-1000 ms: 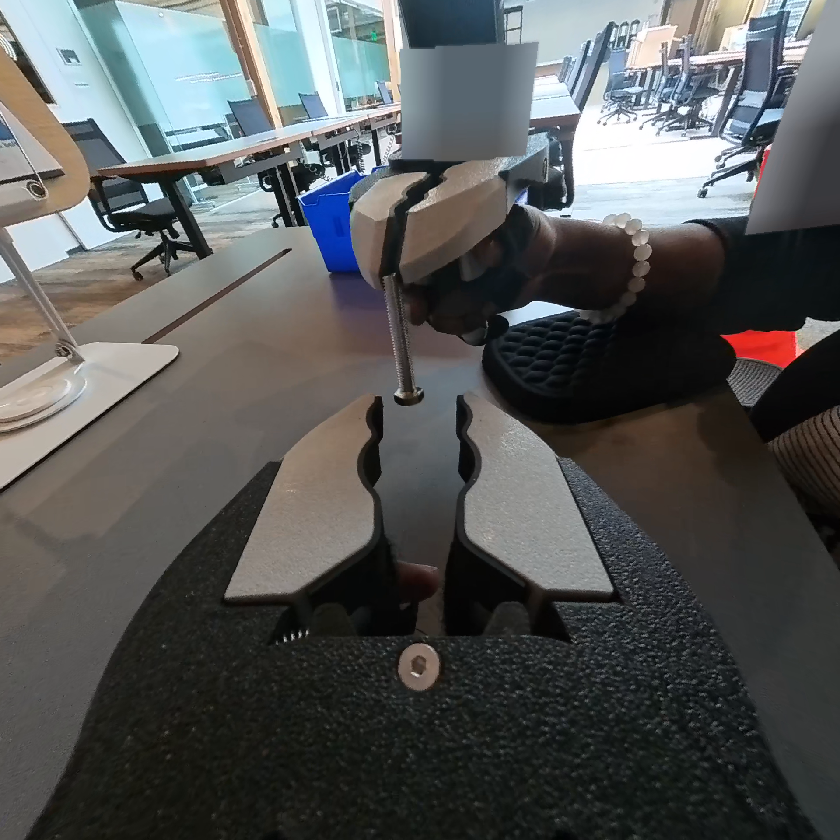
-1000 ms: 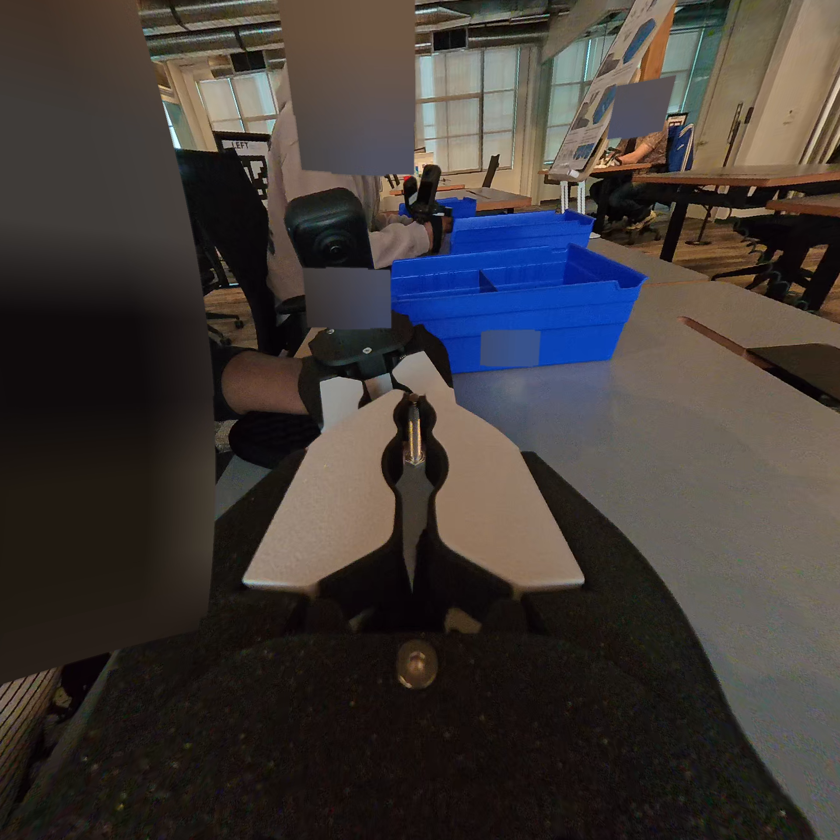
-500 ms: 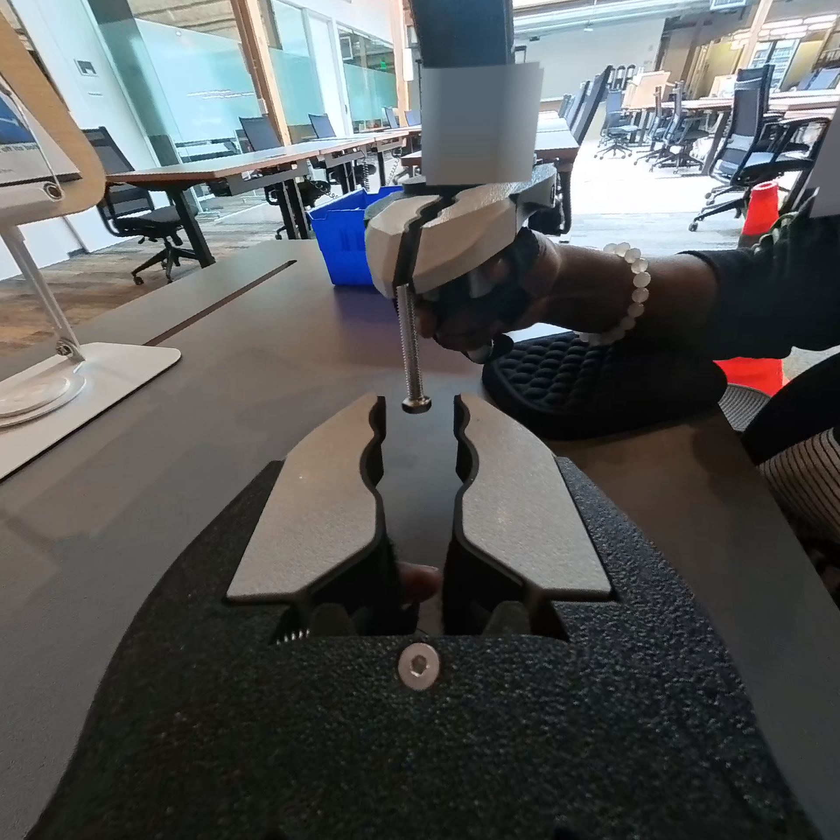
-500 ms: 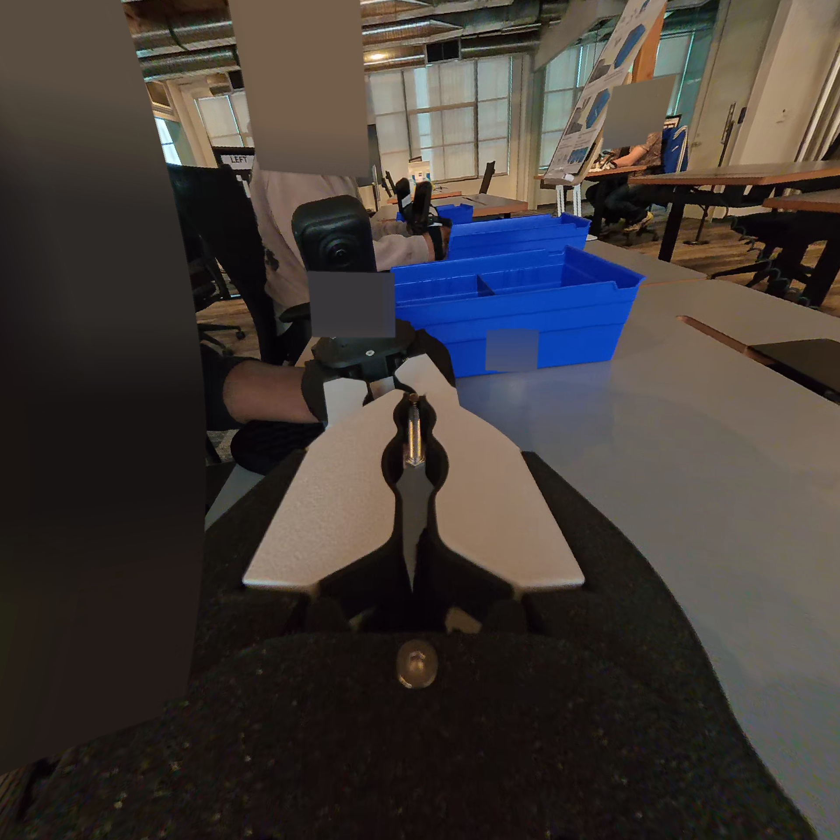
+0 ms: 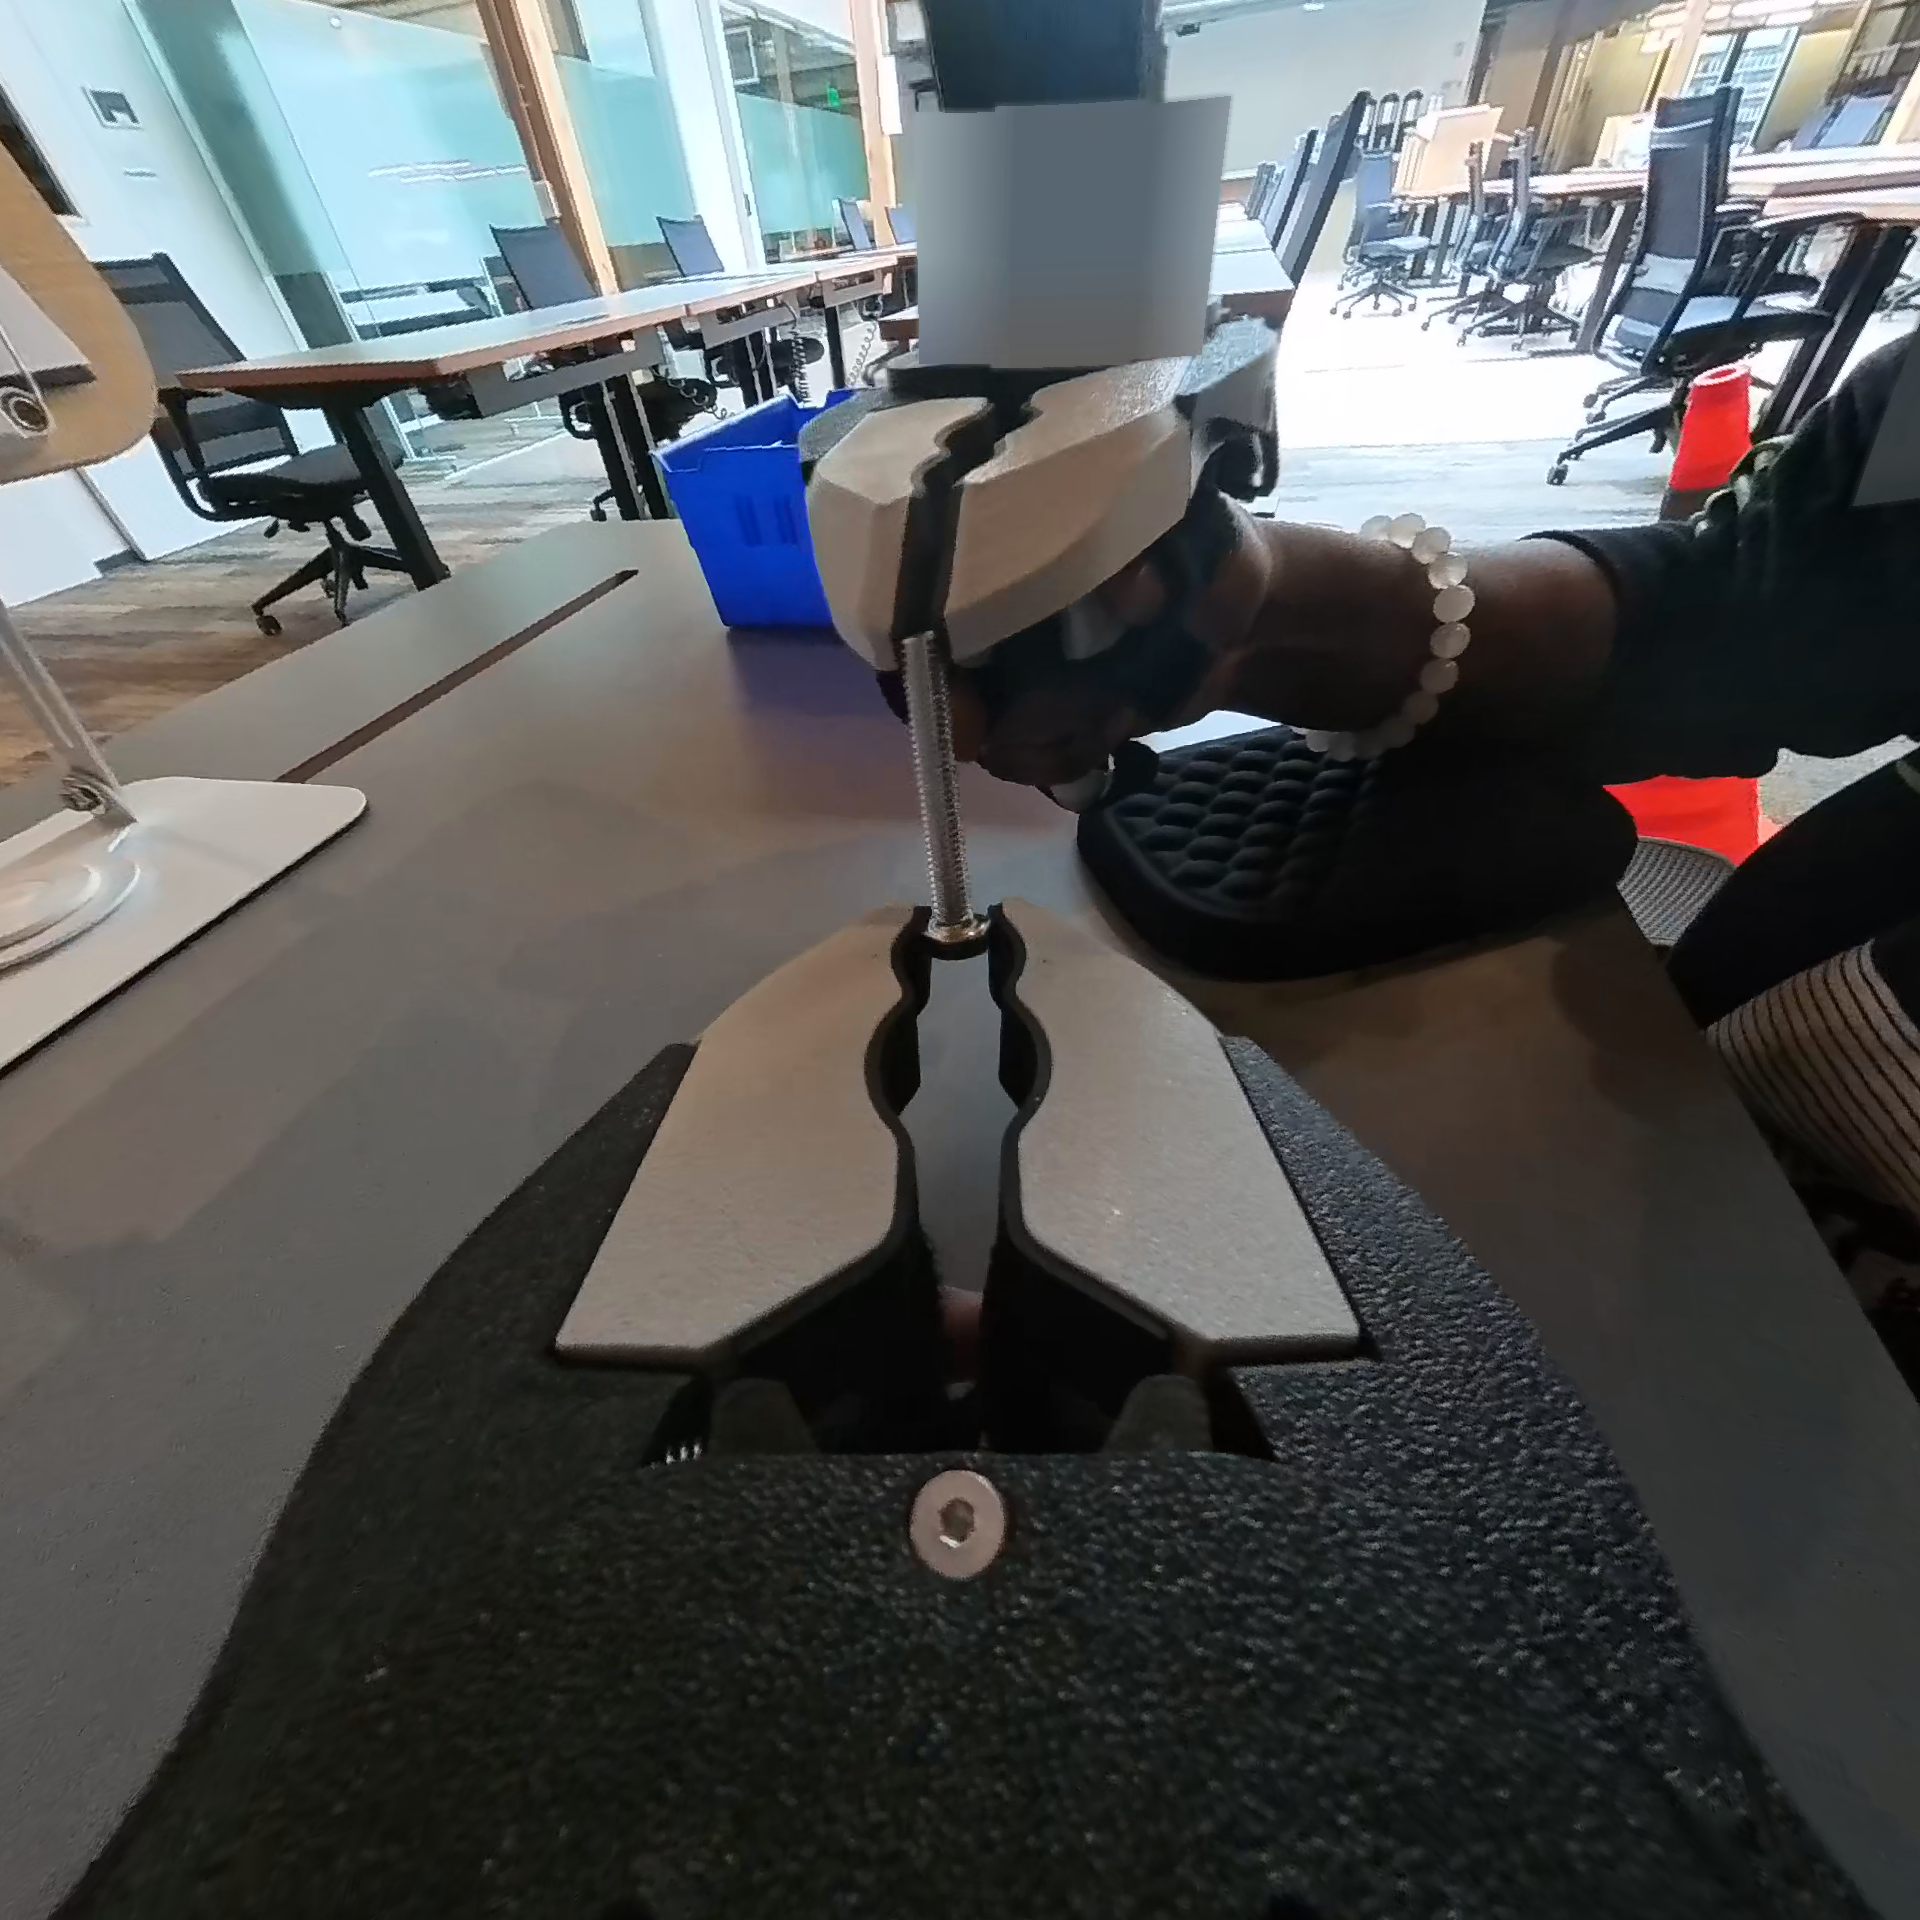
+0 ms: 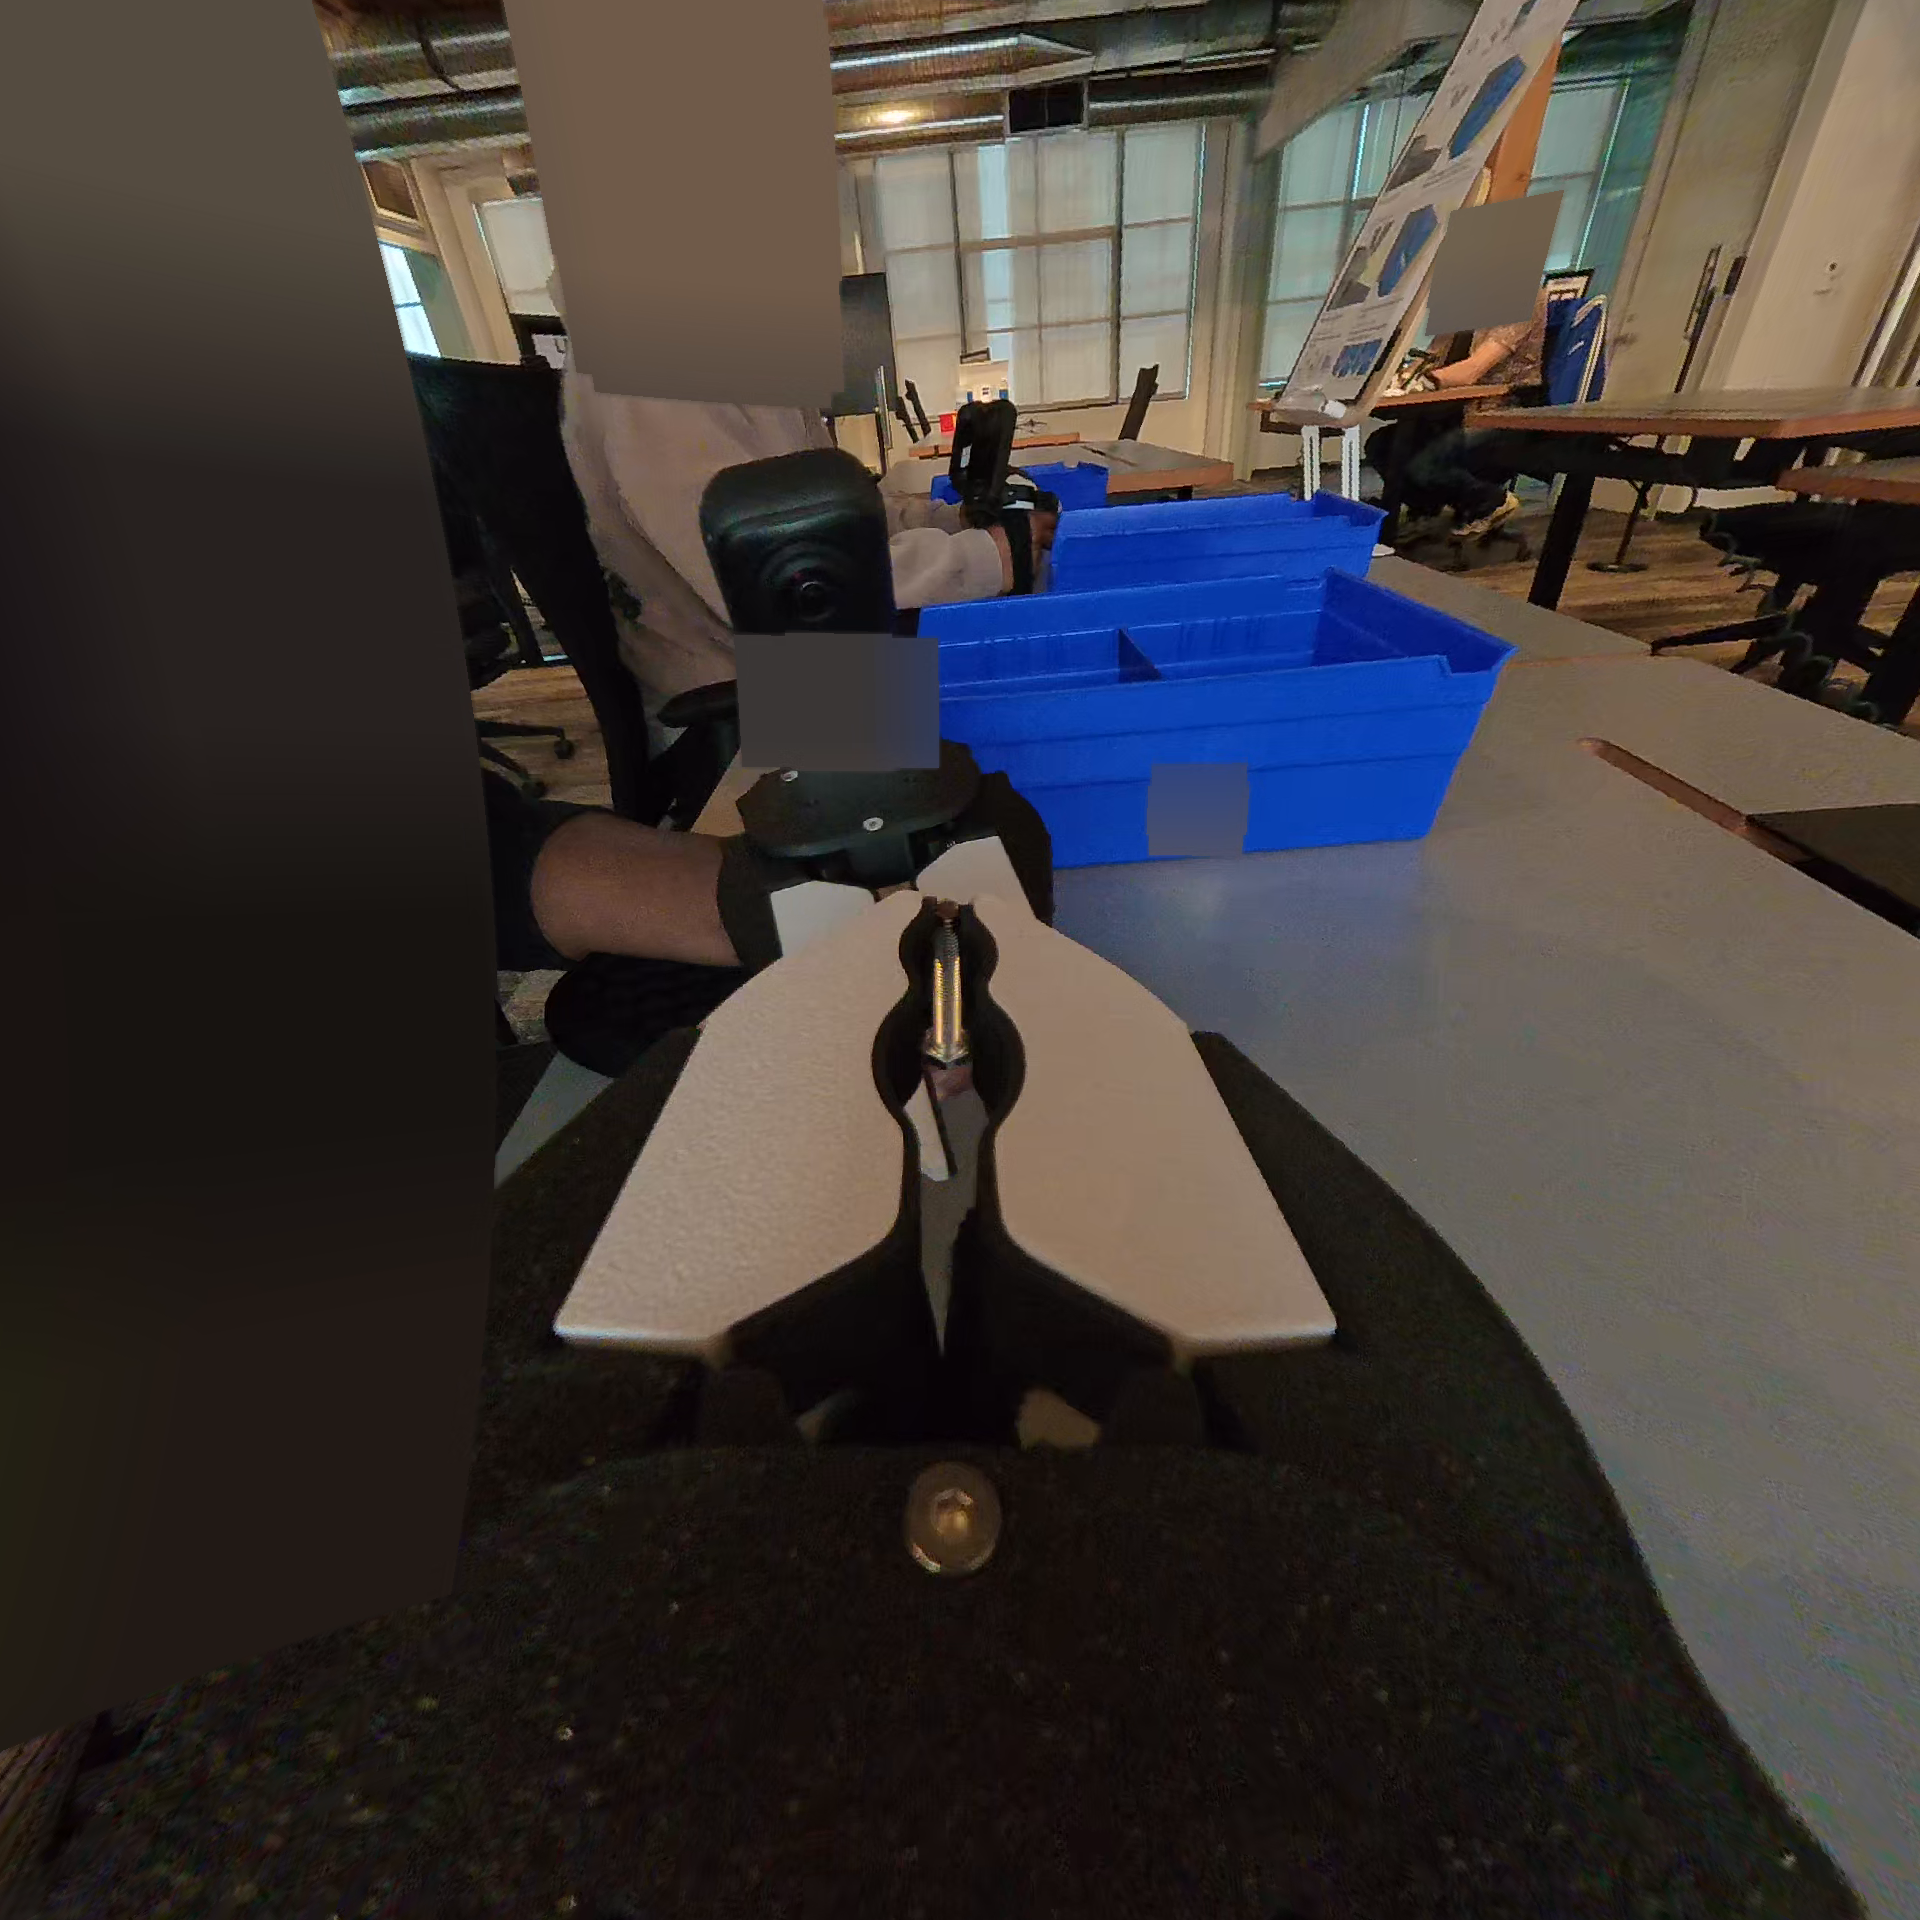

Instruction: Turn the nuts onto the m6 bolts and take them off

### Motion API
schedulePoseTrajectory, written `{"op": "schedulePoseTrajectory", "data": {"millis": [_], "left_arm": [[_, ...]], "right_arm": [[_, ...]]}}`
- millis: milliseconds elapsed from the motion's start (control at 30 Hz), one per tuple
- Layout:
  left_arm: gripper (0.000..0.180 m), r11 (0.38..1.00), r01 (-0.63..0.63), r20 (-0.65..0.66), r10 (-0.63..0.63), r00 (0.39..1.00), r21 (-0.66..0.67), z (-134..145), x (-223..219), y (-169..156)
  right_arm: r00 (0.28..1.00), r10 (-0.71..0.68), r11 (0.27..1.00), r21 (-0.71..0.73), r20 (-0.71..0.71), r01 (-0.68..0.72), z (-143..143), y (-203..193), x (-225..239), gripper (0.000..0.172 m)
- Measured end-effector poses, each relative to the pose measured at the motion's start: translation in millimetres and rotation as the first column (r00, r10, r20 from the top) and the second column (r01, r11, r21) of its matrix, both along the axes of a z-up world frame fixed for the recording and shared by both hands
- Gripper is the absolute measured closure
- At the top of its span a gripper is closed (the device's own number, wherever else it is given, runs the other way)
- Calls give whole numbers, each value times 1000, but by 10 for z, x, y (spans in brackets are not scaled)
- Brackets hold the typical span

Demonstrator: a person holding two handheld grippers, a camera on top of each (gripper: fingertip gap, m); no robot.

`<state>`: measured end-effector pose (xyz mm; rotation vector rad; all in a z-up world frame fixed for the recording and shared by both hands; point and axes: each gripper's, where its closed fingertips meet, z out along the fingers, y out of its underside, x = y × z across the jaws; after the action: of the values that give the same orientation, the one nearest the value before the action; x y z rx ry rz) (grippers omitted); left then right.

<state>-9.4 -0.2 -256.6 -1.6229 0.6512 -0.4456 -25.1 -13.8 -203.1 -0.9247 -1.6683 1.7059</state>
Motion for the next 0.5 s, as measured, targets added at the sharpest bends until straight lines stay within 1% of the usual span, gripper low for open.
{"op": "schedulePoseTrajectory", "data": {"millis": [300,467,500], "left_arm": [[171,999,7,-8,-7,1000,-33,-33,12,-6],[172,1000,10,-25,-10,1000,-26,-35,21,-21],[172,1000,11,-22,-11,1000,-27,-29,20,-24]], "right_arm": [[1000,2,1000,23,4,-2,-21,-19,1,169],[1000,17,999,28,3,-17,-24,-29,18,168],[1000,20,1000,21,1,-20,-20,-21,21,161]]}}
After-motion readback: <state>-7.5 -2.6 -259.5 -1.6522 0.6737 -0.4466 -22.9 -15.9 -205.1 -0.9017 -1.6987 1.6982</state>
